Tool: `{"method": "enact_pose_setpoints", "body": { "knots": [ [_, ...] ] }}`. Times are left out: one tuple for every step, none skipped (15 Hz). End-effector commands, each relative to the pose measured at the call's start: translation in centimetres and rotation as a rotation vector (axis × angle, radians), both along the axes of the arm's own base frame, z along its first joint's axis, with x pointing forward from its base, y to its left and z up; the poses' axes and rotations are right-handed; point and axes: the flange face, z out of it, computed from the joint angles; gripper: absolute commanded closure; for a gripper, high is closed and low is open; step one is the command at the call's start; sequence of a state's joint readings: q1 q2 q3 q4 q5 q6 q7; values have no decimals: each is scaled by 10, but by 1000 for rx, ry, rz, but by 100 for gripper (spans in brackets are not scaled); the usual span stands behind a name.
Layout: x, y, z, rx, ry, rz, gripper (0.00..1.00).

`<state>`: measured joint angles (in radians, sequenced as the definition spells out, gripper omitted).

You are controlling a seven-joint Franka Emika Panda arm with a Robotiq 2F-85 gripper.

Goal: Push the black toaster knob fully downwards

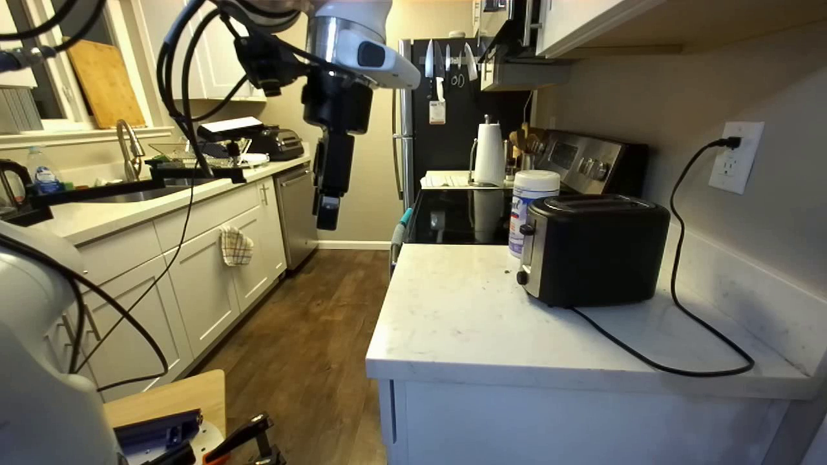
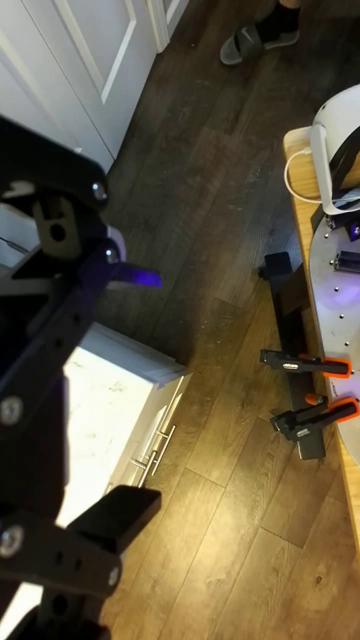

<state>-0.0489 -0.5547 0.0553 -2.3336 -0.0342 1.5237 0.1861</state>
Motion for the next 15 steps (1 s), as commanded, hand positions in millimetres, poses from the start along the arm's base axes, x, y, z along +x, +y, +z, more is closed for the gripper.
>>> {"method": "enact_pose_setpoints", "body": {
  "knots": [
    [7, -1, -2, -3, -17, -19, 0],
    [12, -1, -4, -6, -36, -33, 0],
    [21, 0, -8, -7, -66, -56, 0],
    [31, 1, -12, -12, -99, -77, 0],
    [45, 4, -18, -16, -148, -111, 0],
    [60, 7, -24, -13, -181, -142, 0],
    [75, 12, -31, -10, -221, -170, 0],
    [89, 17, -38, -10, -265, -194, 0],
    [104, 24, -43, -7, -302, -213, 0],
    [117, 30, -49, -4, -335, -228, 0],
    [132, 37, -52, 2, -375, -241, 0],
    [146, 44, -54, 11, -411, -258, 0],
    [159, 51, -54, 19, -444, -273, 0],
    [171, 57, -53, 29, -471, -285, 0],
    [182, 63, -51, 37, -501, -294, 0]
  ]
}}
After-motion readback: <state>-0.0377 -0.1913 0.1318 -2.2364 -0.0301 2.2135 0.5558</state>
